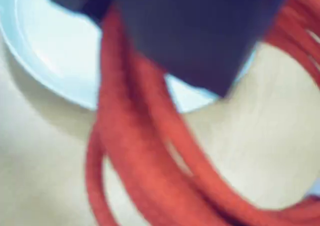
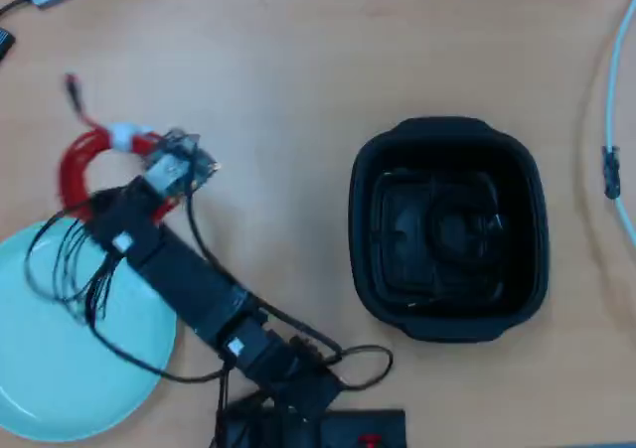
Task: Put a black charging cable in a black bowl and put a red charging cable in a green bowl
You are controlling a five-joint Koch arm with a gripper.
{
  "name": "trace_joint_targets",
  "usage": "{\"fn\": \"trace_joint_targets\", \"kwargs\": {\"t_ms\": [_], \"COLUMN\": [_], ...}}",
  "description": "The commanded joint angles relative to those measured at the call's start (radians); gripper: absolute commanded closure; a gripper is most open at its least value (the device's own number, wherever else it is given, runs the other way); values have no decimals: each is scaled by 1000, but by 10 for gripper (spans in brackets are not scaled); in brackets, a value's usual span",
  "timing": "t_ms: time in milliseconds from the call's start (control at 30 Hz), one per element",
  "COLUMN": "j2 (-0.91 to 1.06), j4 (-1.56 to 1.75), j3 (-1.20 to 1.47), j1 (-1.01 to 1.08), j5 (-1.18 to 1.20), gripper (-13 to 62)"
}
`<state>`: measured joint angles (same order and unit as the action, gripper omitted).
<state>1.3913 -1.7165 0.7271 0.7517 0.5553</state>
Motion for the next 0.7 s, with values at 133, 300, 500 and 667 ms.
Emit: {"fn": "trace_joint_targets", "kwargs": {"t_ms": [133,300,500,667], "j2": [86,74,-146,-311], "j4": [23,35,34,26], "j3": [-201,-207,-196,-190], "j1": [-351,-514,-595,-600], "j5": [-21,-34,-44,-44], "gripper": [568,568,568,569]}}
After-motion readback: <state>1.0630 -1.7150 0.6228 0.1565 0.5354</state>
